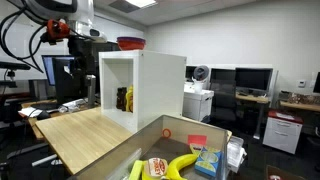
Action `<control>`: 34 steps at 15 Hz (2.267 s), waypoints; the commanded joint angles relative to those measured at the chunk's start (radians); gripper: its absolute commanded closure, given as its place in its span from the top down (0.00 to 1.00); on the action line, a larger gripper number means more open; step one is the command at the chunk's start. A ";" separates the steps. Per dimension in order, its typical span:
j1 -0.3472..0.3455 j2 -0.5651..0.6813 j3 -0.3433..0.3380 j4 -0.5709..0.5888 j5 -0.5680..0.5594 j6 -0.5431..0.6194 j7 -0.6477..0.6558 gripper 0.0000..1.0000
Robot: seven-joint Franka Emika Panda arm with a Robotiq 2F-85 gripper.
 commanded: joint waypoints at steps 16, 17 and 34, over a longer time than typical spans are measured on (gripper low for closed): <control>-0.095 0.116 -0.127 0.126 0.003 0.079 0.006 1.00; -0.095 0.117 -0.129 0.126 0.003 0.079 0.006 1.00; -0.187 0.475 -0.228 0.408 0.054 0.306 0.228 1.00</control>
